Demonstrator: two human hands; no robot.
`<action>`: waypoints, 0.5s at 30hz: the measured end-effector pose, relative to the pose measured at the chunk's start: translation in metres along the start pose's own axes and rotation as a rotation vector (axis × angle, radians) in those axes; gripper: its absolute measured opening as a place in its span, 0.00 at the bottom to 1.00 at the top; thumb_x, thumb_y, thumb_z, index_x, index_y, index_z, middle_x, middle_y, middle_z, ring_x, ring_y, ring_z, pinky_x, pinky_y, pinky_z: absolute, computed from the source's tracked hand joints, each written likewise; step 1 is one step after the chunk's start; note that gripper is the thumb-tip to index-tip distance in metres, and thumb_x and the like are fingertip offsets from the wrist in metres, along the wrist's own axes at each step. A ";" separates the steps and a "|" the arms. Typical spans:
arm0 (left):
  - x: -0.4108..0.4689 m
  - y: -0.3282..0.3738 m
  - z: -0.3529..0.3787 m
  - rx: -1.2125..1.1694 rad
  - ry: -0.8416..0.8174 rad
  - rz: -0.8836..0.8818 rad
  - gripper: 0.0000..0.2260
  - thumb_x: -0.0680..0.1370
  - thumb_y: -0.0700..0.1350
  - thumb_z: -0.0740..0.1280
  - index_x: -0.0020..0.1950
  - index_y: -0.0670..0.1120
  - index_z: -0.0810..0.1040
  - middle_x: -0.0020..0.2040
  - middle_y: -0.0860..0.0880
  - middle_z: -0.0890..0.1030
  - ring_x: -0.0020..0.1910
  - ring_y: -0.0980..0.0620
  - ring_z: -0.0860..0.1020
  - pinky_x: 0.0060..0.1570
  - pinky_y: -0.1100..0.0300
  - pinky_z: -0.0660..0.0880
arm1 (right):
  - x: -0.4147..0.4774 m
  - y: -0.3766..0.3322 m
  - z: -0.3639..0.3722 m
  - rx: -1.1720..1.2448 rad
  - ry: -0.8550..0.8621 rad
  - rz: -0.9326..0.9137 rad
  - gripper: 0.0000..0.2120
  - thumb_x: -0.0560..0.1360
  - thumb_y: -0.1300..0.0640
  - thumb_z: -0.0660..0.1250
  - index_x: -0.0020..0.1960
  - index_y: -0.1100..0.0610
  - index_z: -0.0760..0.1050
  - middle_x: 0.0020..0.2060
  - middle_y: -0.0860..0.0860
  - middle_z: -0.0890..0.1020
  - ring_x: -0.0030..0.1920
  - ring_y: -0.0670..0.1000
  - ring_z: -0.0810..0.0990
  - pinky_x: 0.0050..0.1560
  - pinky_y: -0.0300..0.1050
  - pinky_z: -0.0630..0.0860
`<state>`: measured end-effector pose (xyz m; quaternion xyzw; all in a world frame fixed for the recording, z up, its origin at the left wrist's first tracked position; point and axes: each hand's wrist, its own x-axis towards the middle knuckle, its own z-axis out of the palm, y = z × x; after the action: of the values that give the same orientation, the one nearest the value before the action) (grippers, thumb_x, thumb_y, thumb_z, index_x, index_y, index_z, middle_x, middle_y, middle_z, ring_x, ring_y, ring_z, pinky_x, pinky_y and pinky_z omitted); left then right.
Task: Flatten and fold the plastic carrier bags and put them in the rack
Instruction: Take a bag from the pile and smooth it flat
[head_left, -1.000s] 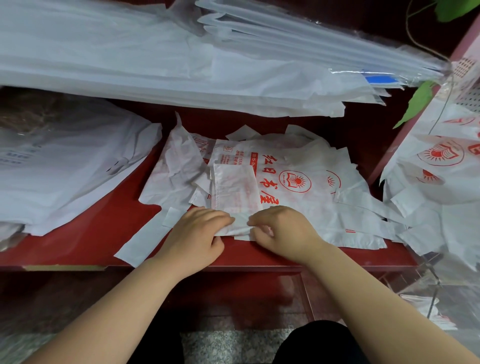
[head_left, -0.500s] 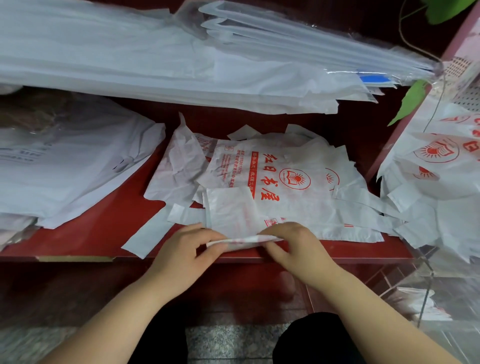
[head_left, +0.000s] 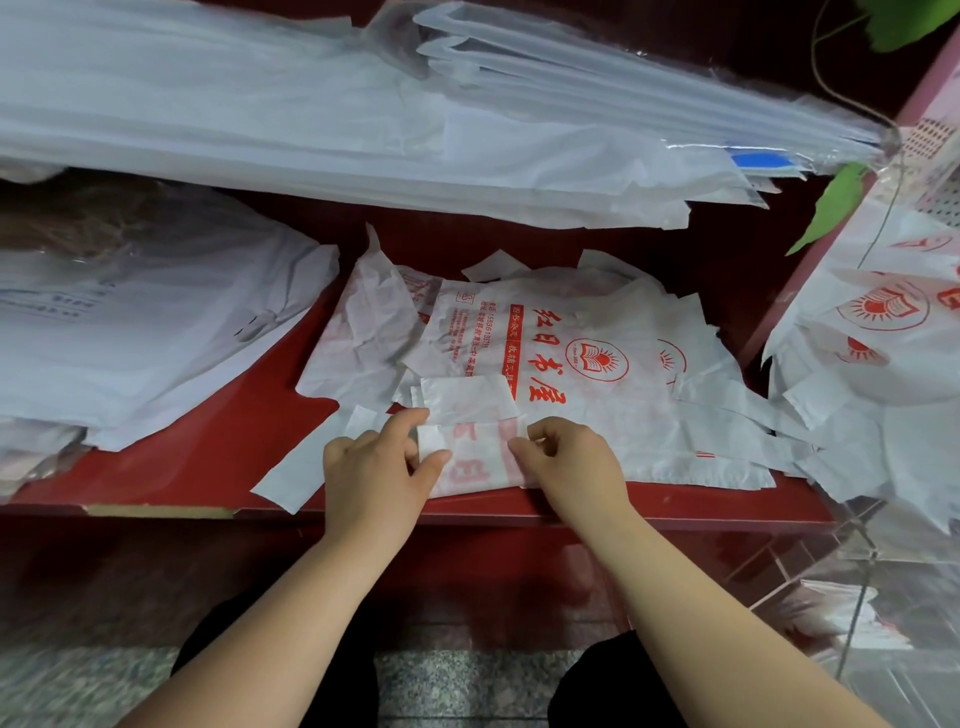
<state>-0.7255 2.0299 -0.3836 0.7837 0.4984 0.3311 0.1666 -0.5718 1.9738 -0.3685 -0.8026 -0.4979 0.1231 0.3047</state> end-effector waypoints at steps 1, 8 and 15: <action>0.002 0.000 0.000 0.023 0.002 0.015 0.20 0.76 0.52 0.65 0.66 0.49 0.71 0.36 0.55 0.74 0.40 0.55 0.71 0.51 0.65 0.53 | 0.002 -0.002 0.001 -0.051 0.005 0.006 0.11 0.76 0.51 0.63 0.52 0.58 0.77 0.45 0.53 0.81 0.49 0.55 0.78 0.45 0.42 0.67; 0.010 -0.007 0.007 0.220 -0.022 0.158 0.16 0.68 0.49 0.74 0.52 0.44 0.81 0.40 0.46 0.80 0.40 0.43 0.79 0.45 0.49 0.71 | 0.007 -0.003 0.008 -0.282 0.085 -0.031 0.15 0.76 0.48 0.61 0.57 0.56 0.67 0.44 0.52 0.82 0.47 0.55 0.79 0.45 0.43 0.67; 0.002 -0.012 -0.010 0.181 -0.322 0.545 0.40 0.69 0.75 0.44 0.67 0.51 0.70 0.68 0.53 0.69 0.66 0.62 0.56 0.68 0.64 0.52 | 0.000 0.018 0.001 -0.147 -0.054 -0.447 0.29 0.67 0.41 0.58 0.59 0.58 0.75 0.62 0.56 0.75 0.63 0.57 0.72 0.59 0.46 0.62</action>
<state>-0.7399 2.0368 -0.3828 0.9422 0.2649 0.1897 0.0779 -0.5590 1.9687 -0.3801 -0.6887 -0.6789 0.0373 0.2518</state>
